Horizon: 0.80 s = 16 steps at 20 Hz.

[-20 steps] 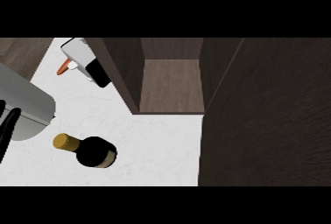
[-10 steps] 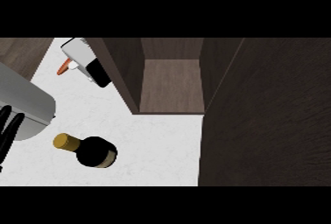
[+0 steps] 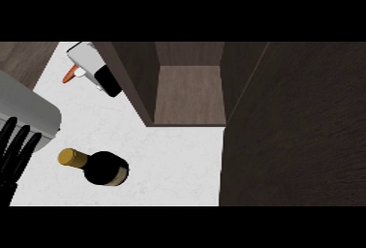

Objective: Pick up the wine, place it into the cabinet and close the cabinet

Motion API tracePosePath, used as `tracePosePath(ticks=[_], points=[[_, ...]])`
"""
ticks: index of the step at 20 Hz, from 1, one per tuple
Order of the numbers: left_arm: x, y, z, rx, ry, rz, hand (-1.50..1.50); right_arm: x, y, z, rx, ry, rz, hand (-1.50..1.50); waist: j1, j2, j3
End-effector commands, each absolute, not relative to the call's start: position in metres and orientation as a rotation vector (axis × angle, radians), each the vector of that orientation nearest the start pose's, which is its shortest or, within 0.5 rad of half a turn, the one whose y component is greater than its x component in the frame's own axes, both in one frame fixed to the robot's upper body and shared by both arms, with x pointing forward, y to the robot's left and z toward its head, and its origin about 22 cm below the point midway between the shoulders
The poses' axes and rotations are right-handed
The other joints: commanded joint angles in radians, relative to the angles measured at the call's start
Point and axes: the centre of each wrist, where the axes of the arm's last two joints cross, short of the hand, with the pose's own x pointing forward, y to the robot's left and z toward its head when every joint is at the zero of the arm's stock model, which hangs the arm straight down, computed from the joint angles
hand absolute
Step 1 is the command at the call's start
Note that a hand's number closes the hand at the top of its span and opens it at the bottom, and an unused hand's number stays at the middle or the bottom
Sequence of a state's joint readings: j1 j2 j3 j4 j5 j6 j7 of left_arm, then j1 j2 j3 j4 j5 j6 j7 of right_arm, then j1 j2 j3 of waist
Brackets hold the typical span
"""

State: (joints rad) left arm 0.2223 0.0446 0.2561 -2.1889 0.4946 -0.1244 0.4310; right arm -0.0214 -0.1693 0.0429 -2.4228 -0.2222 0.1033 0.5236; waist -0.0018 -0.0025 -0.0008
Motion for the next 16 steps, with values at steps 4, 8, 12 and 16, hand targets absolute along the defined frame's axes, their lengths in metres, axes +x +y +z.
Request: tracePosePath(ticks=[4,8,12,16], points=[[0.162,0.316,0.079,-0.18,-1.627,0.263,-1.5,0.121,-0.235,0.215,0.264,-1.922,0.297,-1.5,-0.004,0.0,0.0],[0.181,0.321,0.066,-0.13,-1.645,0.273,-1.5,0.129,-0.223,0.212,0.276,-1.946,0.29,-1.5,-0.004,0.001,0.0],[0.18,0.31,0.045,-0.147,-1.63,0.275,-1.5,0.125,-0.223,0.213,0.274,-1.935,0.286,-1.5,-0.003,0.001,0.0],[0.174,0.32,0.022,-0.153,-1.604,0.282,-1.5,0.116,-0.227,0.215,0.265,-1.944,0.288,-1.5,-0.005,0.0,0.0]])
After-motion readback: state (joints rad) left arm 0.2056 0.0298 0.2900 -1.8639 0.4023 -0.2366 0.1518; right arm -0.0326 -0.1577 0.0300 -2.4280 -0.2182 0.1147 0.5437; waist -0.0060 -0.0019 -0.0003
